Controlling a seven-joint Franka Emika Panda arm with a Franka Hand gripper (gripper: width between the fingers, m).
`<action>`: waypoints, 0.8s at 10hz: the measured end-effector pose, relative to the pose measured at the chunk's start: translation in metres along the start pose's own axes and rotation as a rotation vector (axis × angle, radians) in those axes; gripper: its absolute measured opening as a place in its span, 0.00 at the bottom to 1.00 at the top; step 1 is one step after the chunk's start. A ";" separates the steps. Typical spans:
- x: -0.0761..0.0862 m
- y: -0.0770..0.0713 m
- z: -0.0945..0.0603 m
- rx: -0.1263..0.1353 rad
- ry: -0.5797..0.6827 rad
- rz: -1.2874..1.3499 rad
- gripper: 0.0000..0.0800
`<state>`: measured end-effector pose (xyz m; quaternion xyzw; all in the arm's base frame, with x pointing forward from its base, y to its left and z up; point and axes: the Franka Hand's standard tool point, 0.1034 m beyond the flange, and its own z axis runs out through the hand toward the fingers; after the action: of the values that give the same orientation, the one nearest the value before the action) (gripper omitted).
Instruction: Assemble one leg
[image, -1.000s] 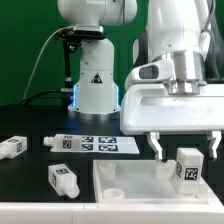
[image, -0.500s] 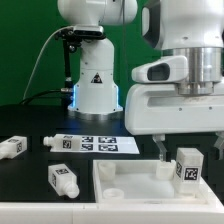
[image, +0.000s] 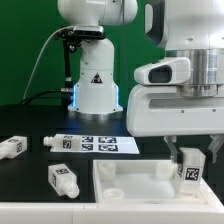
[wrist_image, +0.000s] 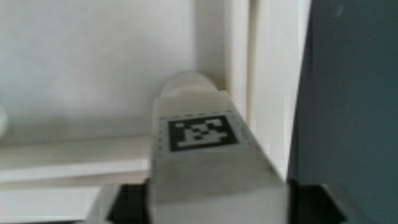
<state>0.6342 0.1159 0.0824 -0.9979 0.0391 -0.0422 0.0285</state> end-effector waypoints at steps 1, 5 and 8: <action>0.000 0.001 0.000 -0.001 0.000 0.082 0.37; -0.002 0.011 0.002 0.021 0.033 0.525 0.36; 0.000 0.007 0.003 0.072 -0.011 1.051 0.36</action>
Offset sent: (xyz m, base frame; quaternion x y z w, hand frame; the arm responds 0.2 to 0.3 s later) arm -0.0144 -0.0274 -0.0096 -0.0394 0.0316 0.2811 0.9584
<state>0.6344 0.1088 0.0793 -0.8424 0.5325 -0.0185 0.0801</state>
